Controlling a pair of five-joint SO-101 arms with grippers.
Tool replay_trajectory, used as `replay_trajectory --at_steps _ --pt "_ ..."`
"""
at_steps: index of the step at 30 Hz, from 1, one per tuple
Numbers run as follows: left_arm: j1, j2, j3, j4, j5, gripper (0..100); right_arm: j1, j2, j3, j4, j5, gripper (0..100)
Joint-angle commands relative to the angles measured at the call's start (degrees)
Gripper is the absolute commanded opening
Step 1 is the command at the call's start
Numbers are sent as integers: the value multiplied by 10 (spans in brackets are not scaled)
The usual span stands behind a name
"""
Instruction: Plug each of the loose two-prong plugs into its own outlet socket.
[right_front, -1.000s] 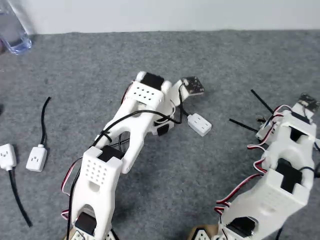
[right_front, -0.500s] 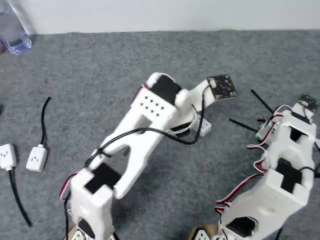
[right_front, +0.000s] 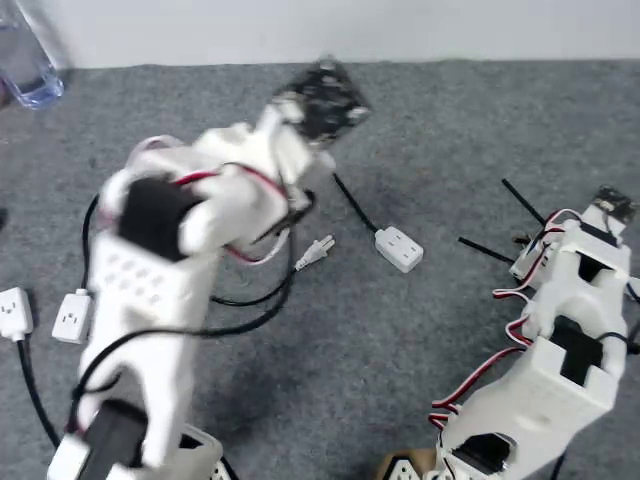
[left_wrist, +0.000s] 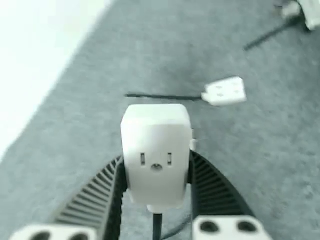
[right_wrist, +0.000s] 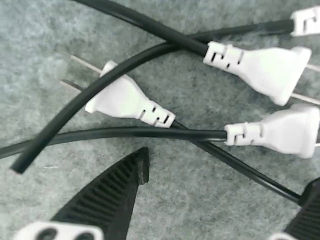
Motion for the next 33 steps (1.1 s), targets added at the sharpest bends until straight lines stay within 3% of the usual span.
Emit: replay_trajectory --at_steps 1,10,15,18,20,26,28,33 --pt "-58 -76 -1 12 4 12 -16 -2 -28 -6 4 461" --pt "-347 -152 76 11 -4 13 -17 -2 -28 -6 4 461" --pt "-529 -168 160 -18 -74 13 -17 -2 -28 -6 4 461" --pt "-646 -164 241 -105 -100 13 -17 -2 -27 -6 4 461" --pt "-710 -163 327 -203 -119 13 -17 -2 -27 -6 4 461" --pt "-825 -168 553 -513 -200 13 -19 -2 -27 -6 4 461" --pt "-846 -168 570 -562 -215 13 -25 -2 -27 -6 5 461" --pt "-844 -167 575 -566 -217 15 -26 -2 -27 -6 5 461"
